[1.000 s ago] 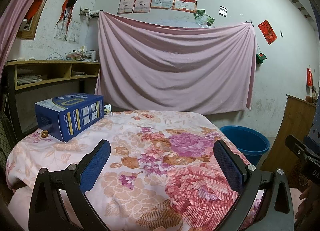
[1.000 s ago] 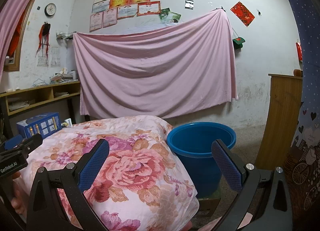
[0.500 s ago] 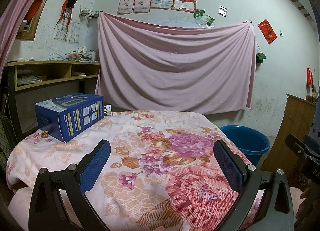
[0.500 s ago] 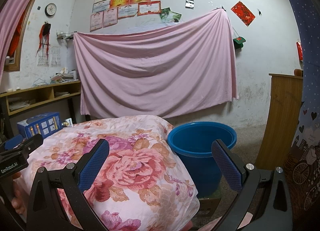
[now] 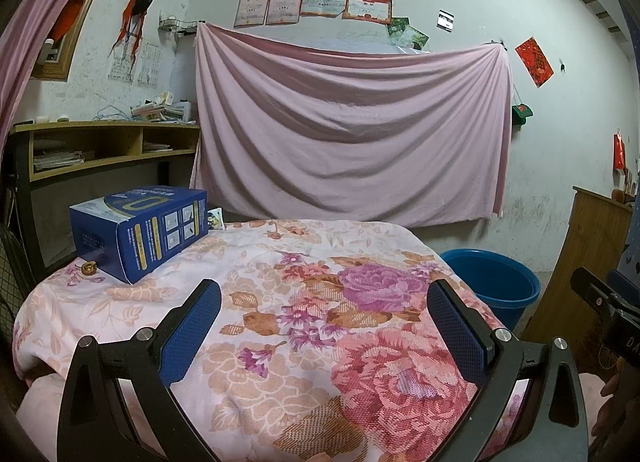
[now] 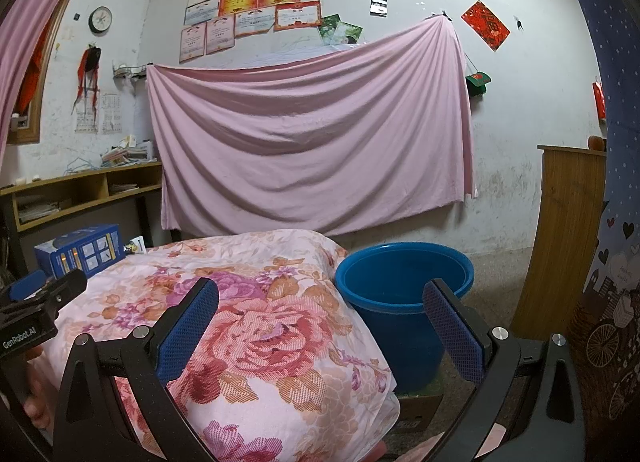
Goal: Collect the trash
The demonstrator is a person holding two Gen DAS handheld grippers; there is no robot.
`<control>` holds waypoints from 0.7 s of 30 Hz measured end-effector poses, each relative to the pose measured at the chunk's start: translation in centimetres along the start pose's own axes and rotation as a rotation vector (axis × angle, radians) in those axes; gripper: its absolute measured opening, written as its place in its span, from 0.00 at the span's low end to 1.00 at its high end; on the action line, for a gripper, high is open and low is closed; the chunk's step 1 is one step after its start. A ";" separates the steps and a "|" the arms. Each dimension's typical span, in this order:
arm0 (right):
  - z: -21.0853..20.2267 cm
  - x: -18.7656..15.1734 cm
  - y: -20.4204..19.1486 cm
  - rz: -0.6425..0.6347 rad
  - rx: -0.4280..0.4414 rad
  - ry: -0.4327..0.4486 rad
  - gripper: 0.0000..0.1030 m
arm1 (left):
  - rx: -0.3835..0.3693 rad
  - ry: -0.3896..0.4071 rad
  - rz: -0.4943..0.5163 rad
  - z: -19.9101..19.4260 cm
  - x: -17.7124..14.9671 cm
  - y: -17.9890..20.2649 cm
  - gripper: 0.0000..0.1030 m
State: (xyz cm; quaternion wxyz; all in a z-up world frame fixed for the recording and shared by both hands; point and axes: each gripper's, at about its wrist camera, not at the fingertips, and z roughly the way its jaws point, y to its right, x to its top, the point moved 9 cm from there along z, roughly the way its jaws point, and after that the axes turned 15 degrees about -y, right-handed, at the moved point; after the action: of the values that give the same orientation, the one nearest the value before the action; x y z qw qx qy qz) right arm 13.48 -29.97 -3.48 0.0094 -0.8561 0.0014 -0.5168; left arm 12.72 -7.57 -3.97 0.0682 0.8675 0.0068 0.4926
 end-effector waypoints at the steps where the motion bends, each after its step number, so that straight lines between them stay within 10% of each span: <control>1: 0.0 0.0 0.0 0.000 0.001 -0.001 1.00 | 0.000 0.000 0.000 0.0 0.0 0.0 0.98; 21: 0.1 -0.3 -0.5 -0.004 0.005 -0.006 1.00 | 0.028 -0.009 0.016 0.6 -0.1 -0.5 0.98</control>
State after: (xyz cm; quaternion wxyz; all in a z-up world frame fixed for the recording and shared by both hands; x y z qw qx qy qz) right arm 13.39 -29.45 -3.79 0.0107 -0.8576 -0.0017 -0.5143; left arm 13.16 -7.17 -4.41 0.0522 0.8706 0.0067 0.4893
